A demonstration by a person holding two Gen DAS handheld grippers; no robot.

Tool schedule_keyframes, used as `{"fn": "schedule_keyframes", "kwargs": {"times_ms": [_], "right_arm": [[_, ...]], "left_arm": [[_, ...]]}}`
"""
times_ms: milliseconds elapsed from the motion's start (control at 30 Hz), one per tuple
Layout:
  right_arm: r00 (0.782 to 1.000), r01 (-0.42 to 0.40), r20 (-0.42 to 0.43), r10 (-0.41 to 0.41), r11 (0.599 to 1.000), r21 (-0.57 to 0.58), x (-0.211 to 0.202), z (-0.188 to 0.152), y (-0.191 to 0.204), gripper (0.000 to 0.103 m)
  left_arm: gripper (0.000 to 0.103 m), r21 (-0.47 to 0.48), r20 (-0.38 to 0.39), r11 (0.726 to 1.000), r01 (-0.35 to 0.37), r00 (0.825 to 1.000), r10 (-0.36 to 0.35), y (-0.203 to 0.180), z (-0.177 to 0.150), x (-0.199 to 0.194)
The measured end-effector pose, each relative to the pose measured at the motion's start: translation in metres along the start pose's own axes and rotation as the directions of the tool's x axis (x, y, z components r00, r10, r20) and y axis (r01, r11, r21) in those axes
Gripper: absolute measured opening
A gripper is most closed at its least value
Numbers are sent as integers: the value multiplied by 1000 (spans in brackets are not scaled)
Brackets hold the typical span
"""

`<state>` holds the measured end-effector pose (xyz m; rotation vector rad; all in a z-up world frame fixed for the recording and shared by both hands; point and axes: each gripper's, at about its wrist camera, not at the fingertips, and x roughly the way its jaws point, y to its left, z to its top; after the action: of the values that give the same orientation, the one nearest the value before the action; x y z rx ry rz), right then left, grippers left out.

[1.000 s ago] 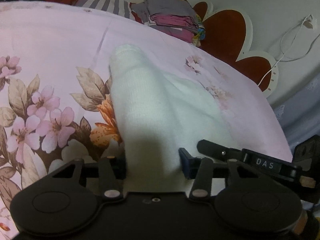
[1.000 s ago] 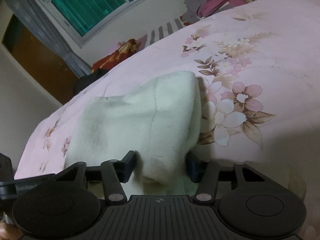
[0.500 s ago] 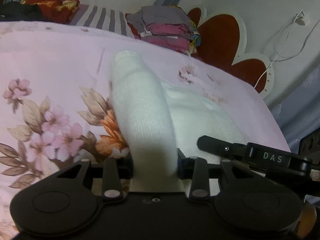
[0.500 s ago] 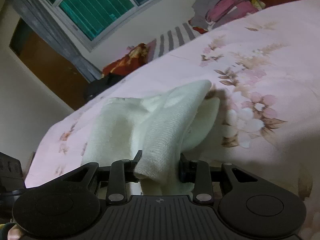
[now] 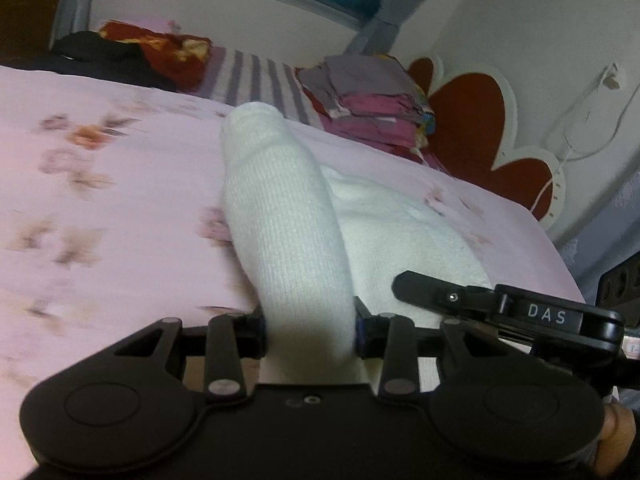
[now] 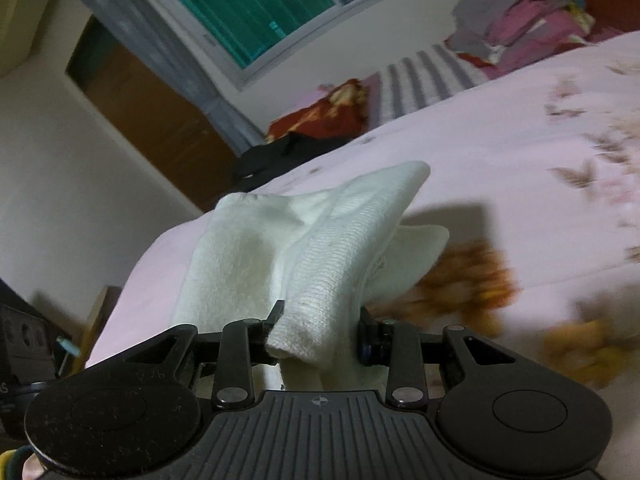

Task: Fold small clothes

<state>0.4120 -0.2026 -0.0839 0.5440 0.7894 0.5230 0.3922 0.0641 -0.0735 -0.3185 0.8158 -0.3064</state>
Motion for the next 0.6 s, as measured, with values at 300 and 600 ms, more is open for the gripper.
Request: {"fn": "schedule_keyframes", "kwargs": {"times_ms": [300,600], "right_arm": [[1000,-8,-9,8,1000,7,90,-48,117,33],[998,-42,-49,44,998,37,191,-85,190,33]], "left_arm": [[36,2,-3,1000,-6,1000,6,132,17,-63],[36,-52,-1,998,-27,1000,27,242,29,-87]]}}
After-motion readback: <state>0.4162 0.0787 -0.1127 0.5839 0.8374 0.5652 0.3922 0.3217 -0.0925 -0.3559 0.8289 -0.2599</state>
